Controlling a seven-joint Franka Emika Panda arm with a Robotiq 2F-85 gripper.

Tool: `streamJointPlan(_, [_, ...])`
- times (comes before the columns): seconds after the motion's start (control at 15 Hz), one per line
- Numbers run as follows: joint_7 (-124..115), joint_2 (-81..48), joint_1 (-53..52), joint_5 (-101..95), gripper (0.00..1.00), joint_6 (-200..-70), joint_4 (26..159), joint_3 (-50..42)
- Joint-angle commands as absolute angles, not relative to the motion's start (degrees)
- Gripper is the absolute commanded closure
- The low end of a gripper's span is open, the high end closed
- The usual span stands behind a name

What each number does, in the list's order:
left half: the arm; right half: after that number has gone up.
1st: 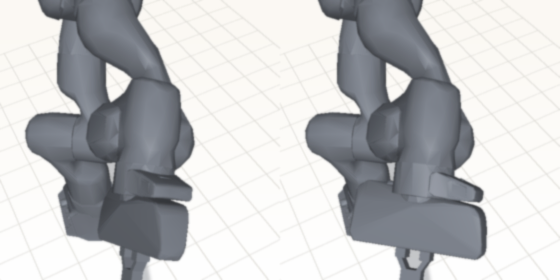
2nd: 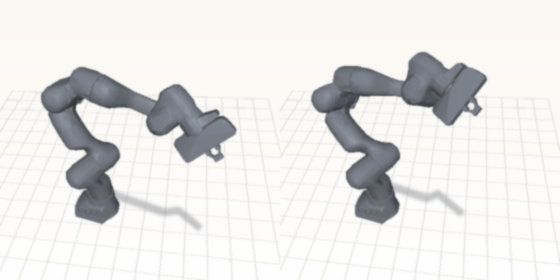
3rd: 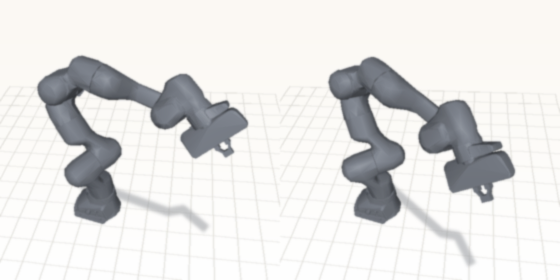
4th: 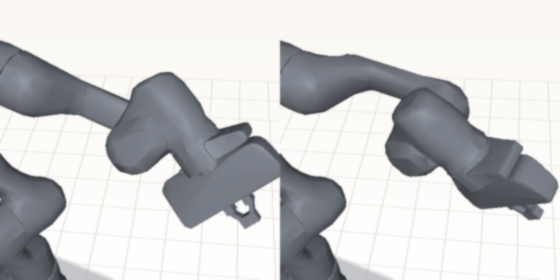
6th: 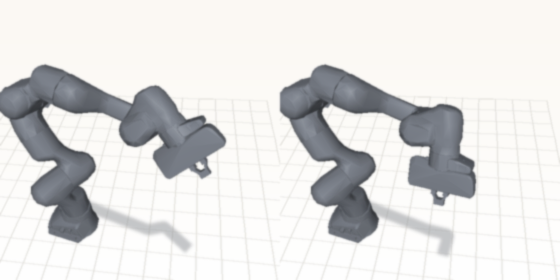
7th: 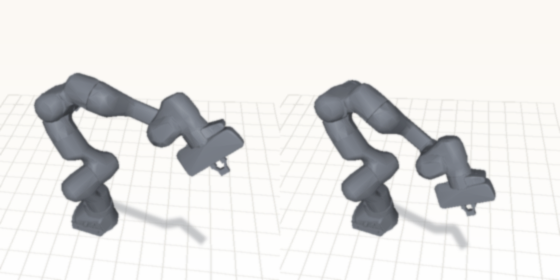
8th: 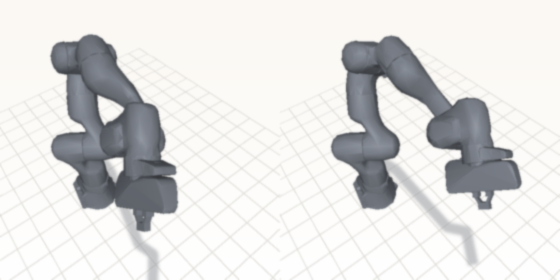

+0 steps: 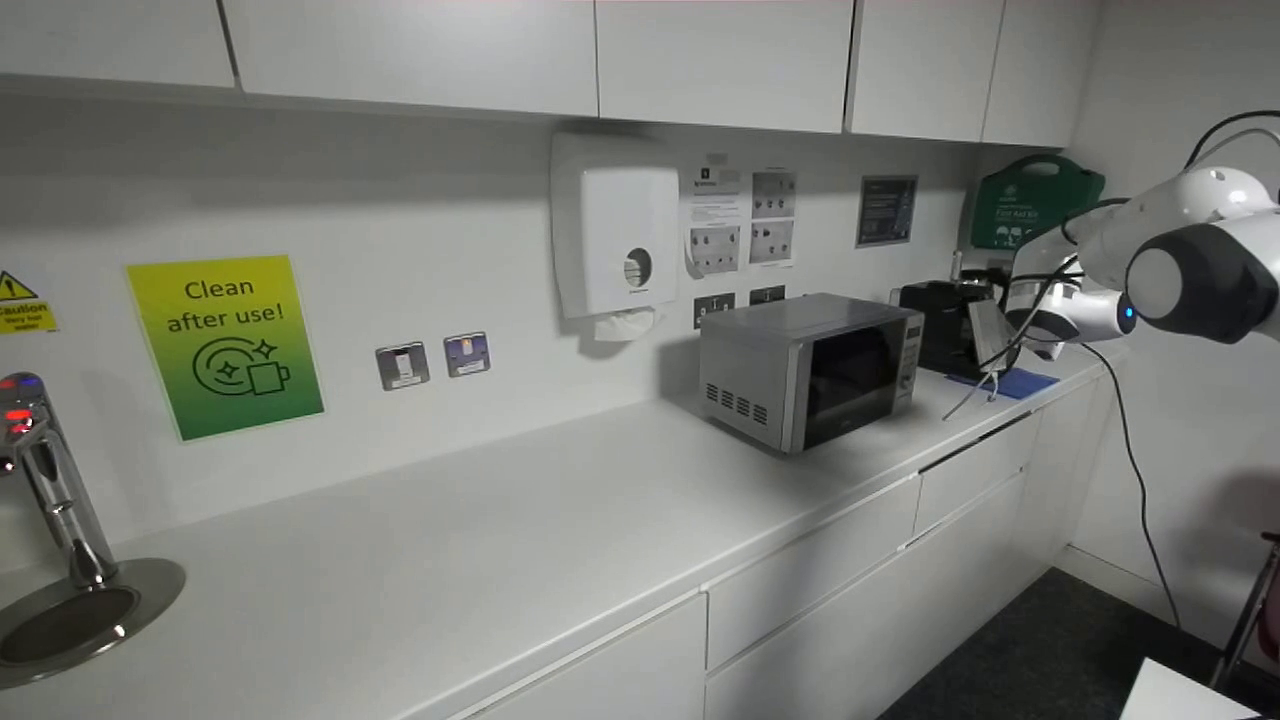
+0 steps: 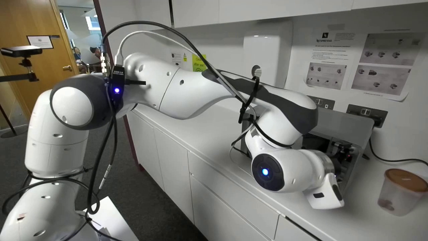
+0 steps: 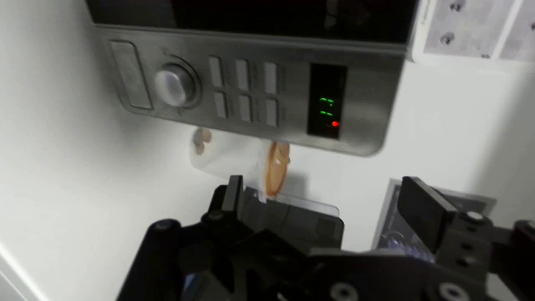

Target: Press a button on the right side of the microwave

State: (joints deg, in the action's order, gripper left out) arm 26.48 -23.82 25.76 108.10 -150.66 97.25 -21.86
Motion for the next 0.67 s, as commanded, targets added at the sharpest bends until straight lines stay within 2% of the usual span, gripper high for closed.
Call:
streamJointPlan(0.0, [24.01, -23.68, 25.41, 104.66, 0.0, -149.71, 98.48, -21.88])
streamJointPlan(0.6, [23.1, -23.14, 24.94, 102.55, 0.0, -149.02, 100.47, -21.74])
